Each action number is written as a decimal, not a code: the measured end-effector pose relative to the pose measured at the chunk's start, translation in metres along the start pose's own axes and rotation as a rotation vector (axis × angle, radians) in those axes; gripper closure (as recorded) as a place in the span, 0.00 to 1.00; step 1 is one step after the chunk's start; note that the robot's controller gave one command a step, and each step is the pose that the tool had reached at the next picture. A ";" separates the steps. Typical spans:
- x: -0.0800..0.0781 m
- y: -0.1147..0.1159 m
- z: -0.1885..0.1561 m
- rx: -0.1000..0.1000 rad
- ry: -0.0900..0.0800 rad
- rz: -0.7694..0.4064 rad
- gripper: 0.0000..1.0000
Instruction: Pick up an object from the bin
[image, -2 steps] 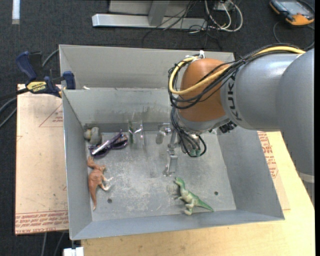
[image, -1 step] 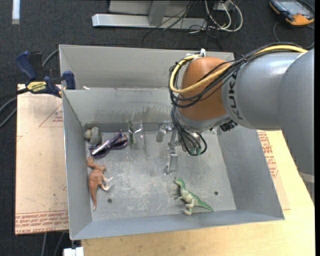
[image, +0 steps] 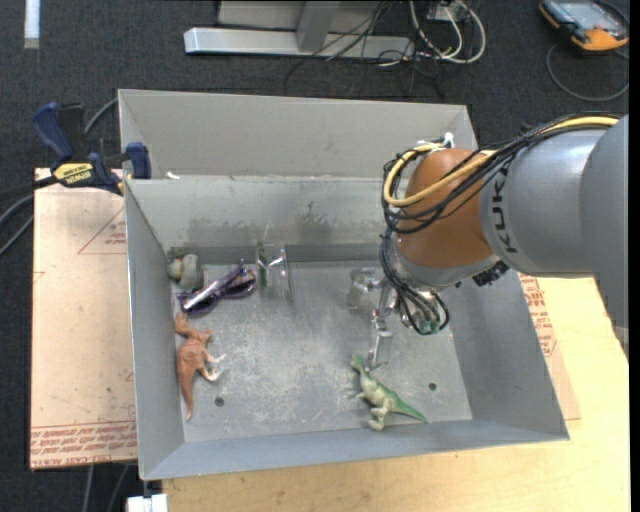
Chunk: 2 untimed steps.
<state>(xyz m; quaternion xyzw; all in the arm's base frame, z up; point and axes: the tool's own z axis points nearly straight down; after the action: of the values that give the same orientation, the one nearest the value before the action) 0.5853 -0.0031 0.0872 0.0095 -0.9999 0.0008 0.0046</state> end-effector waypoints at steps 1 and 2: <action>-0.001 0.002 -0.001 -0.001 -0.001 -0.002 0.00; -0.024 0.033 0.017 -0.001 -0.005 -0.188 0.00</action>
Offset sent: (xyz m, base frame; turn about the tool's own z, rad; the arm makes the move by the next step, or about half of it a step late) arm 0.0215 0.0316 -0.0172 -0.1872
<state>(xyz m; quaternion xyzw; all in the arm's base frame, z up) 0.6082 0.0301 0.0699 0.1033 -0.9947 -0.0002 0.0024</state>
